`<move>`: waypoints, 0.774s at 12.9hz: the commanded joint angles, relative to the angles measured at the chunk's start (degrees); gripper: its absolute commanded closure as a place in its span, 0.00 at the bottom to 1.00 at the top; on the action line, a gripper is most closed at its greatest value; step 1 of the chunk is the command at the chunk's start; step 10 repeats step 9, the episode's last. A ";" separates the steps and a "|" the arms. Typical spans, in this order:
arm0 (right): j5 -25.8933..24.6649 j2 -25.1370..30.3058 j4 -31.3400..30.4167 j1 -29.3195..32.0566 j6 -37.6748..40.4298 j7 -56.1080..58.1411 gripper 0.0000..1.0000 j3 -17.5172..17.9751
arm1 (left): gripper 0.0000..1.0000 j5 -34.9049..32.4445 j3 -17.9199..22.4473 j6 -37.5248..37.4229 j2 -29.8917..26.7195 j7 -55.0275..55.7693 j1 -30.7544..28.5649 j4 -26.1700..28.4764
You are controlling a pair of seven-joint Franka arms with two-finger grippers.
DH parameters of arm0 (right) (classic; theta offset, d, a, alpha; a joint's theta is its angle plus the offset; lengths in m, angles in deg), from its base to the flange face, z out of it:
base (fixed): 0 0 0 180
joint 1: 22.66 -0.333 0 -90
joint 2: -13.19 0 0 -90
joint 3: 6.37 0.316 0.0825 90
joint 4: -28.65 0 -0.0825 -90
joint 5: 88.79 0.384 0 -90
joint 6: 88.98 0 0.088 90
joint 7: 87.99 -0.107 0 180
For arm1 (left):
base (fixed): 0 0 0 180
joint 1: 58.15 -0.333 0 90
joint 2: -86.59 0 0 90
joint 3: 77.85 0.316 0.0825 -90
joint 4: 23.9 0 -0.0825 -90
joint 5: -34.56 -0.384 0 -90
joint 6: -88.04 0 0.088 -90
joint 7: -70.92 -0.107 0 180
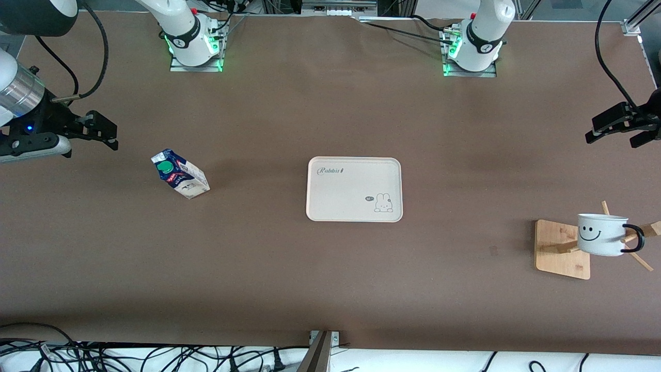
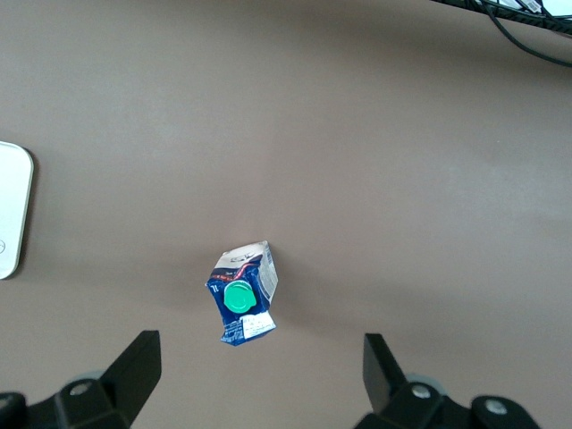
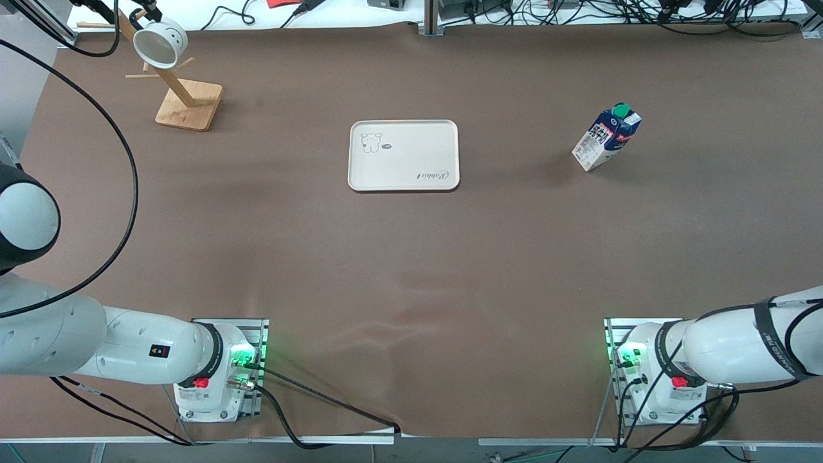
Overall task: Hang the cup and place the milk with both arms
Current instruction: 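Open the left gripper and raise it away from the mug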
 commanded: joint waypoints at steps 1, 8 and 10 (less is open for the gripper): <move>-0.59 -0.35 1.08 0.80 0.79 -0.91 0.00 0.79 | 0.00 -2.12 -1.91 -3.46 0.80 1.97 0.75 -0.17; -0.50 -0.09 0.73 0.89 2.28 -1.00 0.00 0.53 | 0.00 -6.52 -6.49 -9.52 1.69 7.34 0.49 -4.40; -0.50 -0.09 0.73 0.89 2.37 -1.61 0.00 0.53 | 0.00 -5.74 -6.41 -9.62 1.69 7.16 0.40 -4.66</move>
